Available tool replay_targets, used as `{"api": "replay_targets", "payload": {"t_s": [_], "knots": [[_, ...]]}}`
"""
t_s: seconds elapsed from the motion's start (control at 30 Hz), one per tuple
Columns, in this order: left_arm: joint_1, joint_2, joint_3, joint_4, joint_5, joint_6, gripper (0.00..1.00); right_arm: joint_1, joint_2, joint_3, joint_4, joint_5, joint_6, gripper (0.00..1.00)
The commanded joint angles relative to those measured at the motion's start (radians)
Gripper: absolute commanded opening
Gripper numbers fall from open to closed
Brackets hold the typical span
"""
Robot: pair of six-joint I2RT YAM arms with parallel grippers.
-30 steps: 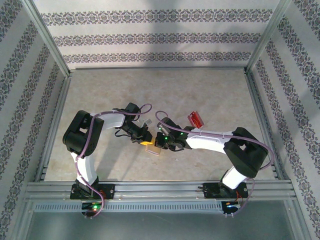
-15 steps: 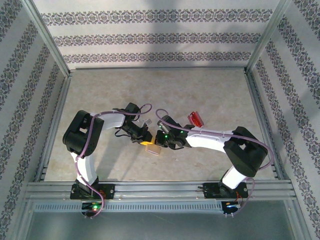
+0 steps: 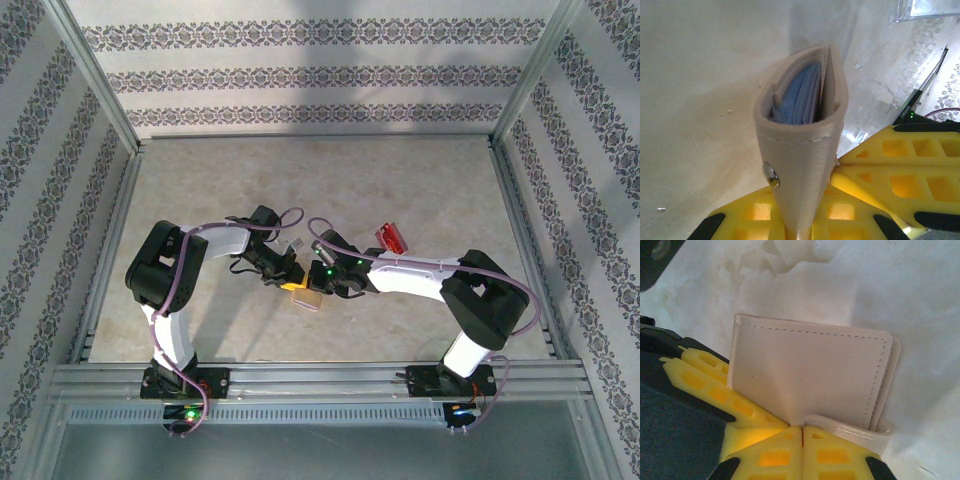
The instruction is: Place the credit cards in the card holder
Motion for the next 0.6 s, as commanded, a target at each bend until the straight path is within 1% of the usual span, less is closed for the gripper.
{"api": "replay_targets", "payload": {"t_s": [0.0, 0.2, 0.57], "knots": [[-0.019, 0.028, 0.002, -0.012, -0.065, 0.010, 0.07, -0.004, -0.029, 0.021, -0.069, 0.022, -0.025, 0.00], [-0.020, 0.030, 0.004, -0.012, -0.065, 0.010, 0.07, -0.008, -0.049, 0.009, -0.084, 0.027, -0.023, 0.00], [-0.019, 0.025, 0.001, -0.014, -0.069, 0.012, 0.07, -0.003, 0.018, 0.022, -0.006, -0.020, -0.008, 0.00]]}}
